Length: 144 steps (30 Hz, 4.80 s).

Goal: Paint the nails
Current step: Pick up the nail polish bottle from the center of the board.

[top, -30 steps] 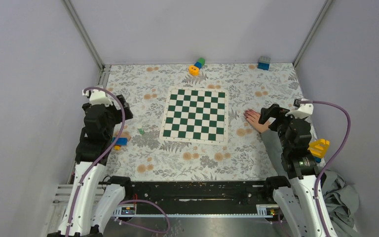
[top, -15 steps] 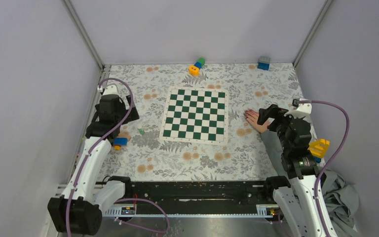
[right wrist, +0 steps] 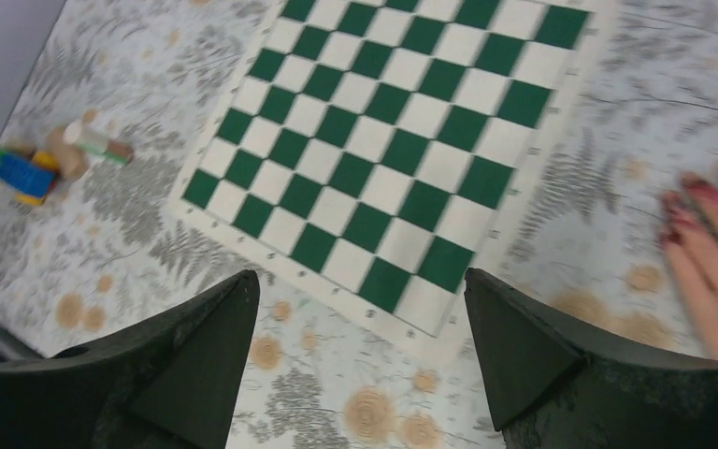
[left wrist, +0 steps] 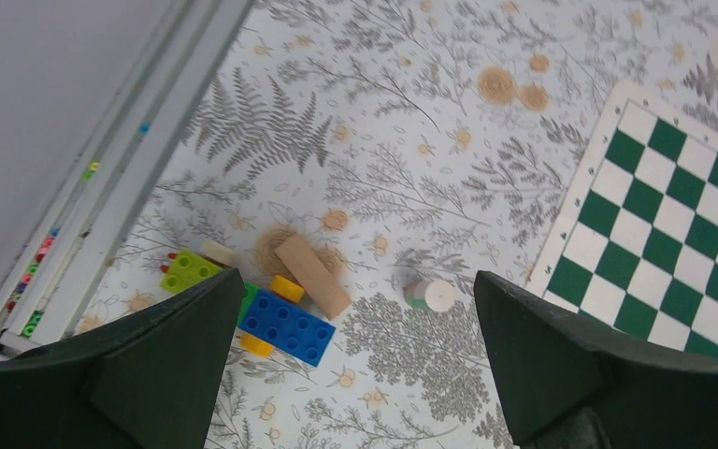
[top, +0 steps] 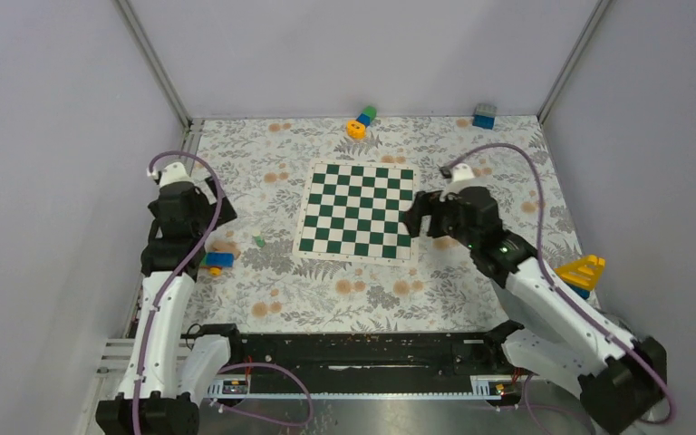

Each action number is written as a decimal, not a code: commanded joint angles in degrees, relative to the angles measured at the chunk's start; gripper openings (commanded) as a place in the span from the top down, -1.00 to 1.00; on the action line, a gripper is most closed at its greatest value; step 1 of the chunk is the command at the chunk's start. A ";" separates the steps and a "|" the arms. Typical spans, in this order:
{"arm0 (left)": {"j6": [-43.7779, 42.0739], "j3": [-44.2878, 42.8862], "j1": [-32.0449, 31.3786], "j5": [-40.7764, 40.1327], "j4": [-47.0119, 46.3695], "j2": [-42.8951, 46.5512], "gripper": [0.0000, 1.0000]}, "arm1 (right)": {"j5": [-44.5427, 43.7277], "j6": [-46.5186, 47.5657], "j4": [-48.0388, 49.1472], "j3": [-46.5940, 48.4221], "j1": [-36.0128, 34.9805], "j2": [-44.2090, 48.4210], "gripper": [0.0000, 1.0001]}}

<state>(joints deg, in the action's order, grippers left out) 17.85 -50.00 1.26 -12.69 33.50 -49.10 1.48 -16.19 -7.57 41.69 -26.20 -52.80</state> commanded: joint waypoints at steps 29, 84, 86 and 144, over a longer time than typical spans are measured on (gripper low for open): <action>0.76 3.85 1.99 -11.56 -4.58 14.40 -0.97 | -9.73 -0.25 4.27 63.69 -34.31 -73.21 -0.48; -0.18 4.03 1.92 -11.80 -5.24 14.04 -0.97 | -13.99 4.11 -0.83 82.36 -38.16 -88.82 0.96; -0.27 4.10 1.94 -11.22 -5.30 13.81 -0.97 | -14.41 4.11 0.12 80.21 -38.14 -86.75 1.00; -27.89 7.22 -48.66 22.28 -34.81 3.99 -0.97 | 1.38 -18.59 -8.91 34.69 -26.08 -16.69 1.00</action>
<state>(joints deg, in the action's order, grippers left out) -9.67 -42.83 -47.11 11.88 4.80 -45.10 2.33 -33.56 -20.18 73.43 -50.83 -68.27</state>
